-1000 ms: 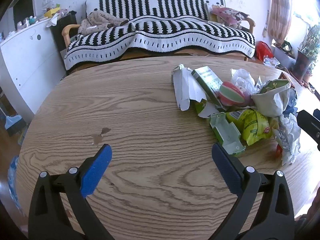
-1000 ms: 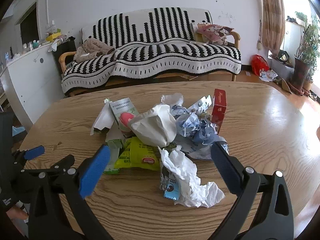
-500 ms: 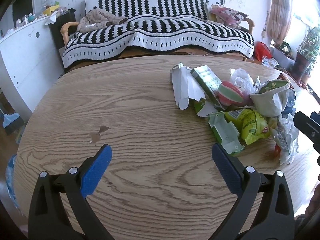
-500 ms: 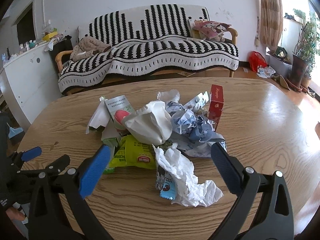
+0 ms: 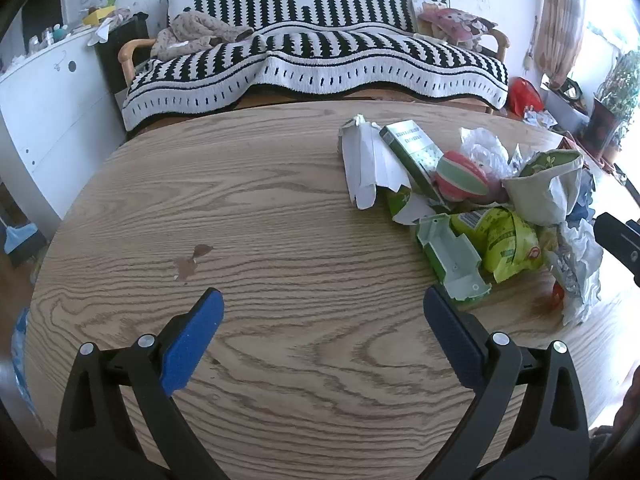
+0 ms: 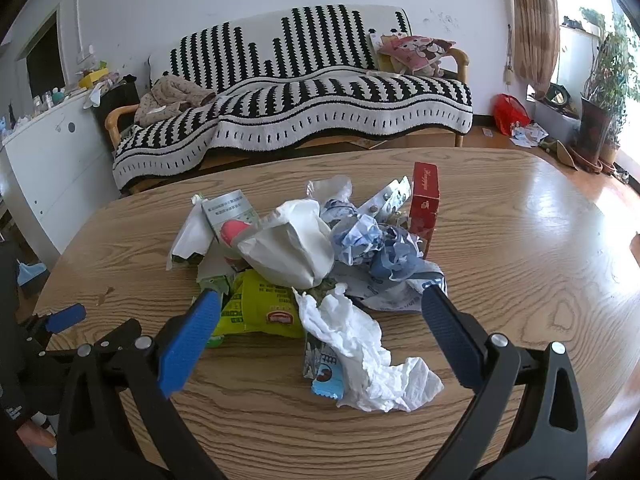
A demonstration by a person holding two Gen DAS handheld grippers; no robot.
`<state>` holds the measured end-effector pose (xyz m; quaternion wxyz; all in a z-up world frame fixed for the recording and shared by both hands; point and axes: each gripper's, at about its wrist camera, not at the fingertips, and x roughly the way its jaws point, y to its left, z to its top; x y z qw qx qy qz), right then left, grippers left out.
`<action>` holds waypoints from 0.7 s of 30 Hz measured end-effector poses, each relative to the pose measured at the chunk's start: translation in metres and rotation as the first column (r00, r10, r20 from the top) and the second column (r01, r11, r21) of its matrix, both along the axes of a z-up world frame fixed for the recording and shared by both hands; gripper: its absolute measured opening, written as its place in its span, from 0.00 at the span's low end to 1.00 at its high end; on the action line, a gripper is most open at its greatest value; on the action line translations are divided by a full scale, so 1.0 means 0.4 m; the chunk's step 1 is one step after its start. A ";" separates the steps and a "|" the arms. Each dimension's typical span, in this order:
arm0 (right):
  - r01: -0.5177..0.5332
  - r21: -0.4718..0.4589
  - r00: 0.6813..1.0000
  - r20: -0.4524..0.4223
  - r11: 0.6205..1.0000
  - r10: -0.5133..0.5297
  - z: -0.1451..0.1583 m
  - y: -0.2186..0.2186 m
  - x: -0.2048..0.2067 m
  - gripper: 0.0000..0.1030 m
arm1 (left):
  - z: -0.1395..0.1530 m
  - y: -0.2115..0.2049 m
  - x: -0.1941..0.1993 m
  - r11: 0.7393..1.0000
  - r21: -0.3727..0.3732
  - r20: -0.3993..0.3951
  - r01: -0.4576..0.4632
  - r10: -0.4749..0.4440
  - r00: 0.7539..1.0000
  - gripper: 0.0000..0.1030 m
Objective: Collect trash
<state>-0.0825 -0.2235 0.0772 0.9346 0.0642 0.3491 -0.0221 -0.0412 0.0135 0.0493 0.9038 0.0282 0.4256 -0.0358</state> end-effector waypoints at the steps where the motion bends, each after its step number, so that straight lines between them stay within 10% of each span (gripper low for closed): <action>1: 0.000 0.001 1.000 -0.001 1.000 0.000 0.000 0.000 0.000 0.95 | -0.001 -0.001 0.000 1.000 0.000 -0.001 0.001 -0.001 1.000 0.94; 21: 0.012 0.010 1.000 -0.004 1.000 -0.012 -0.004 -0.020 0.001 0.95 | -0.010 -0.012 0.002 1.000 0.008 -0.015 0.009 -0.009 1.000 0.94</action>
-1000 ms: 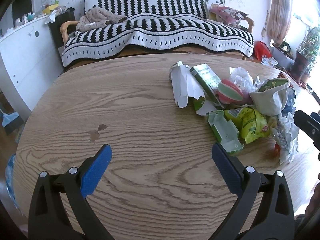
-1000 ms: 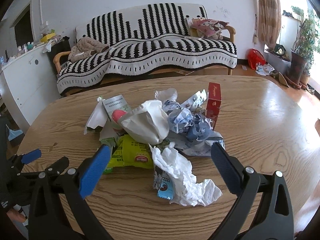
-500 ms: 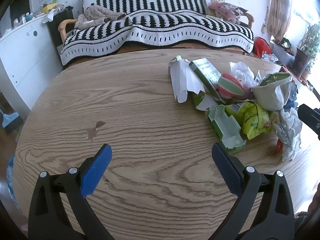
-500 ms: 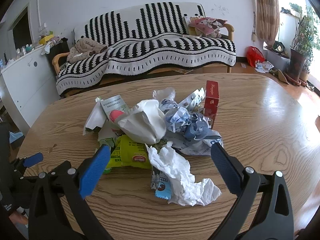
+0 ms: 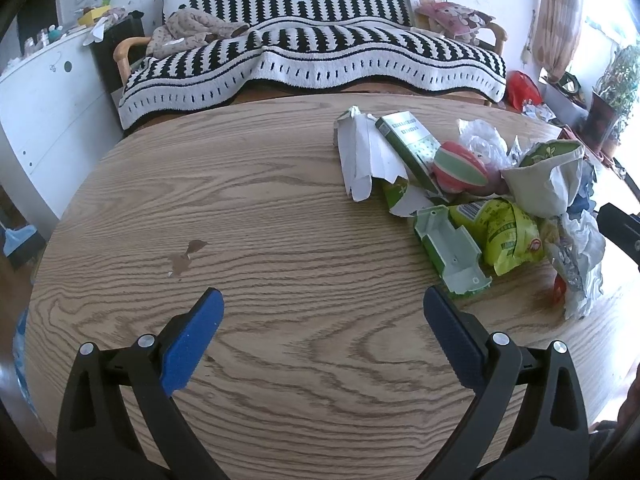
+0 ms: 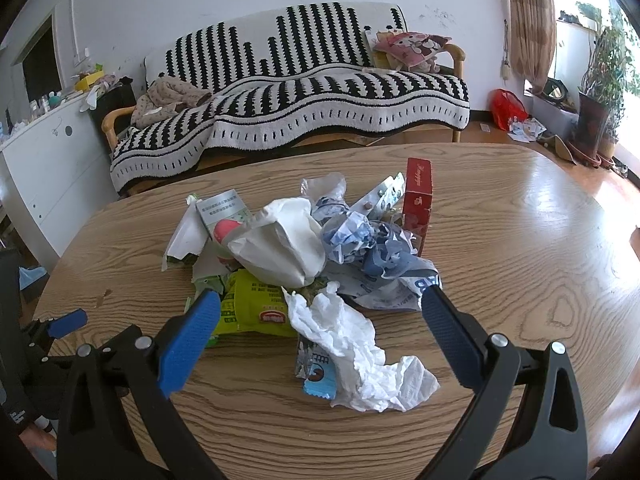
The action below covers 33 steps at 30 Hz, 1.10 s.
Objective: Collect trash
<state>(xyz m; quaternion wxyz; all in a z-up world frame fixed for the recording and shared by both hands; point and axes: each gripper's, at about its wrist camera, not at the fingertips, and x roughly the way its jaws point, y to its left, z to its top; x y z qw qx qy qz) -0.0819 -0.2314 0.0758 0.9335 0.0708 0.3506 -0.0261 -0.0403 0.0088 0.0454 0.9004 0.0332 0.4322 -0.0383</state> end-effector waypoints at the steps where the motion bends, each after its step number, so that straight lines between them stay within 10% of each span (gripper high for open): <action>1: -0.001 0.001 1.000 -0.001 1.000 0.001 0.001 0.000 0.001 0.95 | 0.000 0.000 0.000 1.000 0.000 0.000 0.000 0.000 1.000 0.94; 33: 0.094 0.028 0.995 0.025 0.995 -0.094 0.005 -0.100 -0.010 0.95 | -0.007 -0.036 0.078 0.999 -0.040 -0.049 -0.025 0.023 0.999 0.94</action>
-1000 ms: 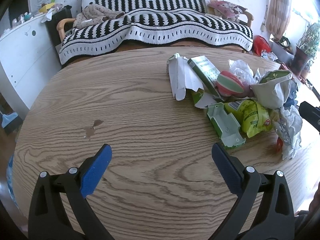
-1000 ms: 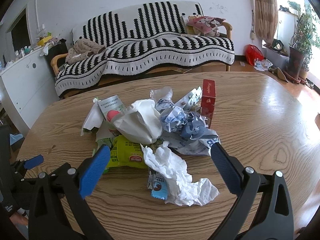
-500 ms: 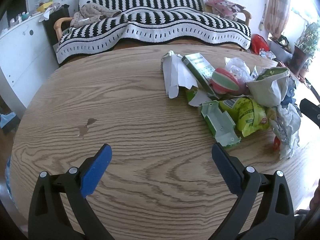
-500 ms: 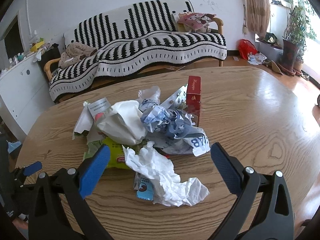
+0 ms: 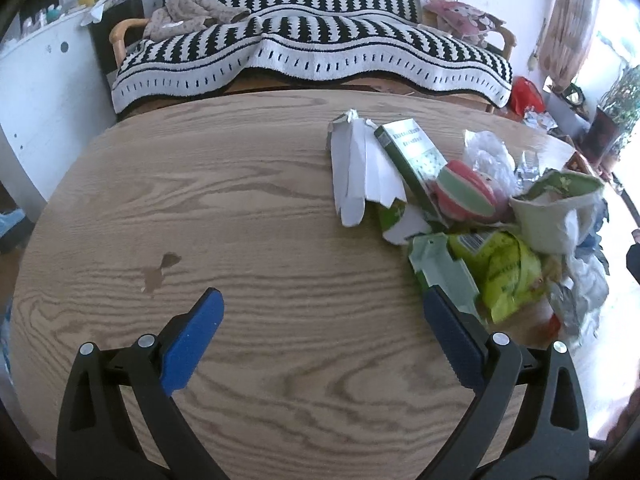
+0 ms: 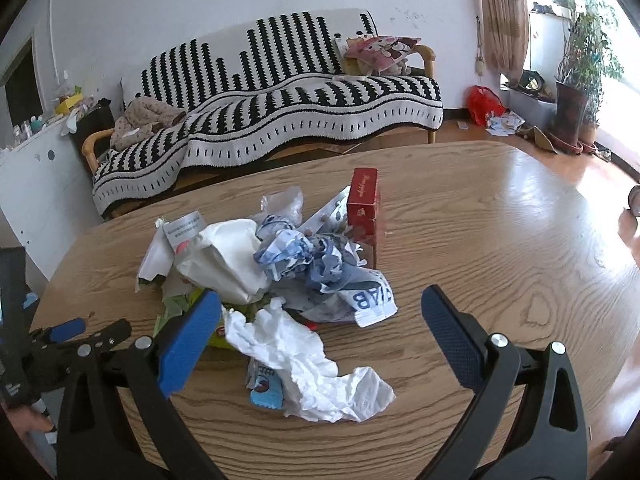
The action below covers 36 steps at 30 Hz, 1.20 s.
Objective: Collect trash
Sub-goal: 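Grasp the white paper carton with the left tool while the right tool grasps the red box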
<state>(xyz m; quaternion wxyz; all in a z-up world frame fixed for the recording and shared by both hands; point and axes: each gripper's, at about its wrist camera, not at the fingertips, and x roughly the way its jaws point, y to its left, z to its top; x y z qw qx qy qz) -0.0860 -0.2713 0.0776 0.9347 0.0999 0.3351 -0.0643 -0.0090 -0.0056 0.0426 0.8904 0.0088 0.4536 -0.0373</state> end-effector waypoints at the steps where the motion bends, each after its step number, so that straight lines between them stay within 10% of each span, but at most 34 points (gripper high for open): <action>1: 0.001 0.007 1.000 -0.001 1.000 -0.001 -0.001 -0.005 0.002 0.95 | 0.000 -0.008 0.006 1.000 0.007 0.001 0.003 -0.003 1.000 0.94; 17: 0.066 0.025 0.998 0.016 0.997 -0.067 0.032 -0.092 0.018 0.95 | 0.006 -0.035 0.161 1.000 -0.002 -0.005 -0.015 0.015 1.000 0.94; 31: 0.056 0.048 0.991 -0.126 0.997 -0.050 -0.004 -0.169 0.296 0.95 | -0.025 -0.047 0.263 0.999 0.013 -0.016 0.037 -0.037 0.999 0.94; 36: 0.035 0.062 0.988 -0.152 0.997 -0.026 -0.038 -0.174 0.339 0.61 | -0.046 -0.025 0.288 0.998 -0.037 -0.029 0.059 -0.060 0.998 0.94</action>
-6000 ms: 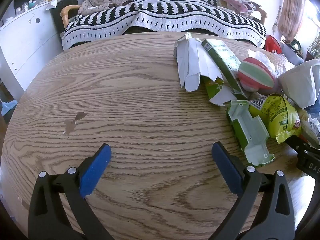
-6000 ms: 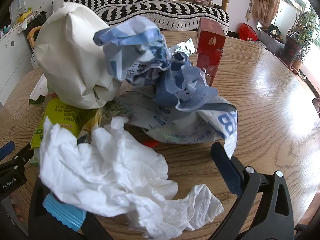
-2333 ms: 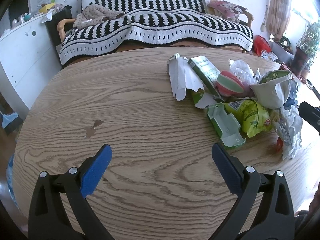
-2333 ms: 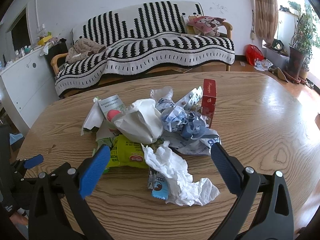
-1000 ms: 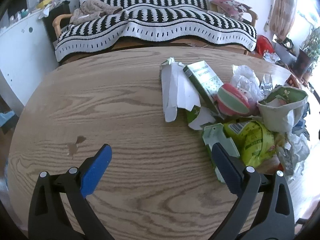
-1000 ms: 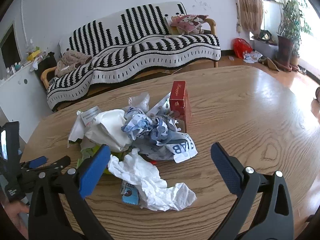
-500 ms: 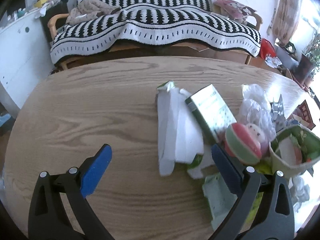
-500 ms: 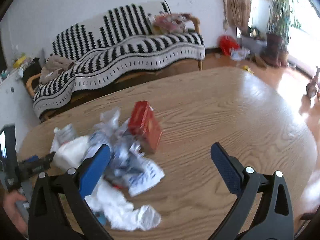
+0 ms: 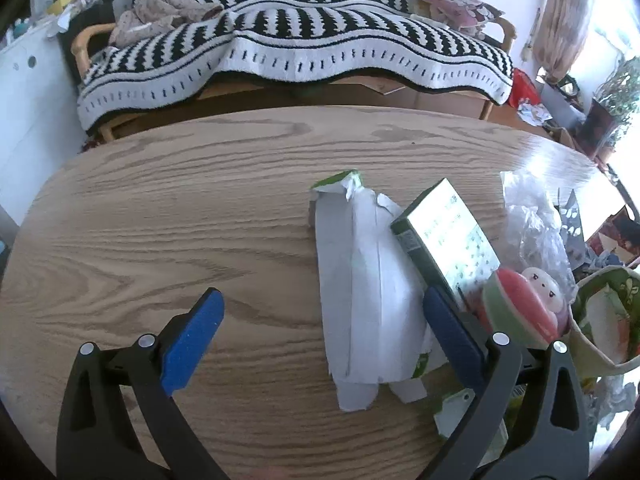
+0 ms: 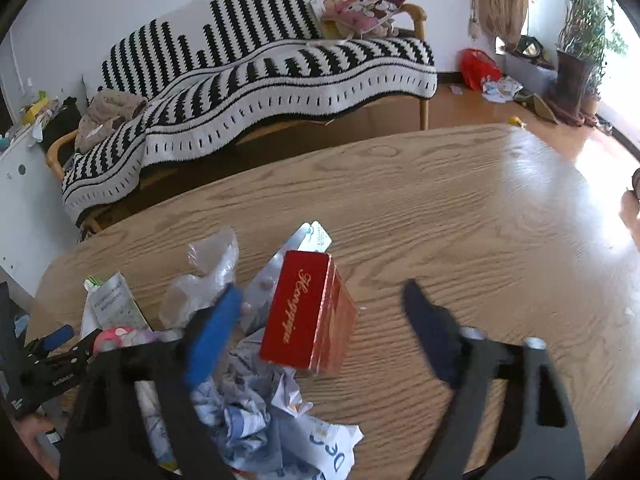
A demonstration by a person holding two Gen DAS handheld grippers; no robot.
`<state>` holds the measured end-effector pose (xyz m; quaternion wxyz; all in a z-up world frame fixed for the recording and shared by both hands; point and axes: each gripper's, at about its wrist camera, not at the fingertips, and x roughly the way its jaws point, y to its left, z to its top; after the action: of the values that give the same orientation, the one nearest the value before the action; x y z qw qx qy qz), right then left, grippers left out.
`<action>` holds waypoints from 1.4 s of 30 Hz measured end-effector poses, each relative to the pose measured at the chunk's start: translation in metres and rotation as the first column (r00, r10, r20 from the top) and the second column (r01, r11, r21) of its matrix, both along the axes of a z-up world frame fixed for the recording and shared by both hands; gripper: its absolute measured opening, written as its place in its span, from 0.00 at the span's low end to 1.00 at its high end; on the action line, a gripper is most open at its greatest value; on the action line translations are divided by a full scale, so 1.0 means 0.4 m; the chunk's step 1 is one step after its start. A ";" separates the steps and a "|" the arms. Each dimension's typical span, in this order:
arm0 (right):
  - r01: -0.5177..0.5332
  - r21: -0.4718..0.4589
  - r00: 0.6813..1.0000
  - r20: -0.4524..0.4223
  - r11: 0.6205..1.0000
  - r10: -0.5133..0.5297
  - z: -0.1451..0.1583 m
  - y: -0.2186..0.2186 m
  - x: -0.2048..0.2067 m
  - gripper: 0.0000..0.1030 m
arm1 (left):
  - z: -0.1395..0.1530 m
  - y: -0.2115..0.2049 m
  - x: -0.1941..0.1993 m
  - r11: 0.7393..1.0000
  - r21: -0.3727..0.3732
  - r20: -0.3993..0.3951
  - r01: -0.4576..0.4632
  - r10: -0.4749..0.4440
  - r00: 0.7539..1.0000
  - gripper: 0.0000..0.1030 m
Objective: Collect trash
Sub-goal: 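Grasp the white paper carton with the left tool while the right tool grasps the red box, then carry both items to the black bin and open both tools to drop them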
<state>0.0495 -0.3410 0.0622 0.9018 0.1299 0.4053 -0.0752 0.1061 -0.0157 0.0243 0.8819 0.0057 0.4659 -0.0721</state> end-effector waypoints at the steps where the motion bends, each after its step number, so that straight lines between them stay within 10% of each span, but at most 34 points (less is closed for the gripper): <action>1: -0.009 0.025 1.000 0.001 1.000 0.009 -0.008 -0.004 0.001 0.47 | 0.000 0.002 0.003 1.000 -0.015 0.002 0.004 -0.004 1.000 0.92; 3: -0.022 0.054 1.000 0.003 0.998 0.022 -0.019 -0.007 -0.005 0.26 | -0.003 0.007 0.007 0.993 -0.096 -0.011 0.065 -0.066 0.998 0.59; 7: 0.018 0.023 0.999 0.051 1.000 -0.019 -0.009 -0.010 -0.042 0.22 | 0.001 0.019 -0.004 0.982 -0.153 -0.007 0.109 -0.112 0.994 0.29; 20: 0.037 -0.005 0.993 0.115 0.999 -0.036 0.024 0.009 -0.087 0.22 | 0.105 0.150 -0.053 0.953 -0.296 0.066 0.071 -0.054 0.996 0.28; 34: 0.088 0.000 0.990 0.114 0.996 -0.087 0.024 -0.012 -0.119 0.22 | 0.129 0.168 -0.075 0.974 -0.228 0.079 0.010 0.009 0.997 0.26; 42: 0.098 0.035 0.972 0.212 0.995 -0.104 0.157 -0.038 -0.230 0.22 | 0.260 0.031 -0.204 0.969 -0.211 0.194 0.125 -0.083 0.977 0.26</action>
<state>-0.0426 -0.3560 0.1249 0.9334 0.1686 0.2999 -0.1017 0.0247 -0.0034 0.1282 0.9112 -0.0619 0.3706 -0.1692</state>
